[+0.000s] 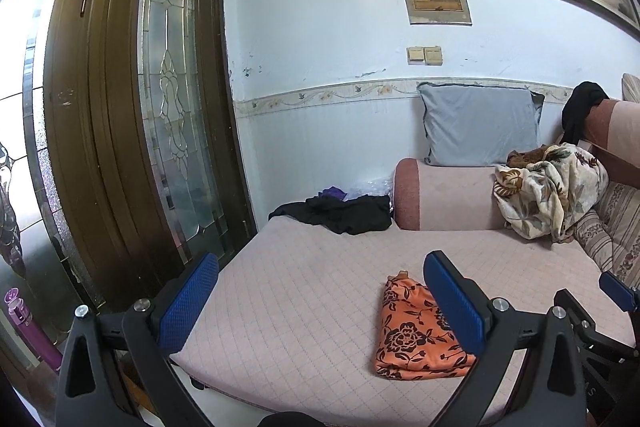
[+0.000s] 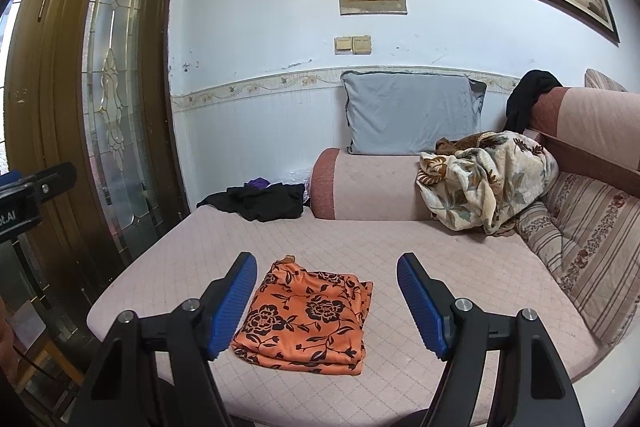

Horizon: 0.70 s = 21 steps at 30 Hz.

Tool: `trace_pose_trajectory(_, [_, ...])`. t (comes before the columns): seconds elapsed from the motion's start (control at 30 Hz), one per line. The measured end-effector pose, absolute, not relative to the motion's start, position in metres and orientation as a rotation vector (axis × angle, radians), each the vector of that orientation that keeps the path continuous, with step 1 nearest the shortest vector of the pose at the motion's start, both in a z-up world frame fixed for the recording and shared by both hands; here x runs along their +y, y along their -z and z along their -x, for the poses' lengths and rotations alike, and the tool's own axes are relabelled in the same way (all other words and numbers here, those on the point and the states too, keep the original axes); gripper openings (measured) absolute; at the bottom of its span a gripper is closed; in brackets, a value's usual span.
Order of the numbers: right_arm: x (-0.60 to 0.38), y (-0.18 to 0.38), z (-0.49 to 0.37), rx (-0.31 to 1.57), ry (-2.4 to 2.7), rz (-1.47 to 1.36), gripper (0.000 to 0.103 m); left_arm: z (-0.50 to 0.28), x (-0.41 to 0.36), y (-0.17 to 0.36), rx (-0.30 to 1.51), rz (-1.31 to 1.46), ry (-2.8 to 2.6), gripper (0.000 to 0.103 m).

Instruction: Fold small clothes

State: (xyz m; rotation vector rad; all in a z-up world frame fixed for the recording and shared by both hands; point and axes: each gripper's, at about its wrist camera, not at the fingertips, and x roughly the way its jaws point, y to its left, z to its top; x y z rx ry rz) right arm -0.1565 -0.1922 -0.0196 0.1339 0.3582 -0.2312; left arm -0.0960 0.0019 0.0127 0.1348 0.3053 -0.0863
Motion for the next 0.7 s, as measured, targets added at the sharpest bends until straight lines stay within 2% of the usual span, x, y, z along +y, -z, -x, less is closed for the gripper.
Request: trace_pose_trajectory(0.7, [-0.182,0.024,0.128,0.395,0.210,-0.088,0.076,0.070,0.003,-0.011,0.326,-0.122,0.102,0.102])
